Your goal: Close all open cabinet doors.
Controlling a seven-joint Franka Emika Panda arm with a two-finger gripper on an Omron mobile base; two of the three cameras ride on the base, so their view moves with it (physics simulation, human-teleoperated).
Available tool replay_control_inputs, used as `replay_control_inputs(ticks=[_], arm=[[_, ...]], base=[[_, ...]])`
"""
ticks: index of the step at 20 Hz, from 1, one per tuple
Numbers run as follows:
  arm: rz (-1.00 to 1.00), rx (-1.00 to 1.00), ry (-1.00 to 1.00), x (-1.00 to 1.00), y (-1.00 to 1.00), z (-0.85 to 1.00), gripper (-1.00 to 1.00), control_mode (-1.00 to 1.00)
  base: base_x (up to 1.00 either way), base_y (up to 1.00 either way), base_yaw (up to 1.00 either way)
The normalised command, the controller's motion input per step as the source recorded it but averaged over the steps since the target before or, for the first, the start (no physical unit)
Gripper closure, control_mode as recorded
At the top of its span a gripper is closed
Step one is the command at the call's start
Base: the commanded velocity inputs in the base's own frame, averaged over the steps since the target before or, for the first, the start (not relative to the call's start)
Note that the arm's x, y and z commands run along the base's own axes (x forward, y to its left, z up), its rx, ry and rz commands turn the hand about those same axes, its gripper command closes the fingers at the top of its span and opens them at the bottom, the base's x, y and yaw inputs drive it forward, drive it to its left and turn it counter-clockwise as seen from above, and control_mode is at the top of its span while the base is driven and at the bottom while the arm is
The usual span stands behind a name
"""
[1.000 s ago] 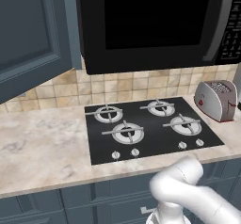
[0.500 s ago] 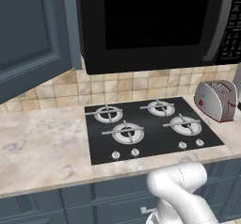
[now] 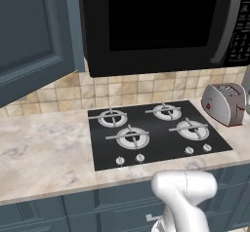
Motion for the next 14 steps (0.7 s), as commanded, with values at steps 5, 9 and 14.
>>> replay_control_inputs(ticks=[5, 9, 14], arm=[[0.0, -0.1, 0.0, -0.28, 1.0, 0.0, -1.0, -1.0], [0.0, -0.05, 0.05, -0.21, 1.0, 0.0, -1.0, -1.0], [0.0, 0.0, 0.05, -0.04, 1.0, 0.0, -1.0, -1.0]], base=[[0.0, 0.0, 0.0], [0.0, 0.0, 0.0], [0.0, 0.0, 0.0]])
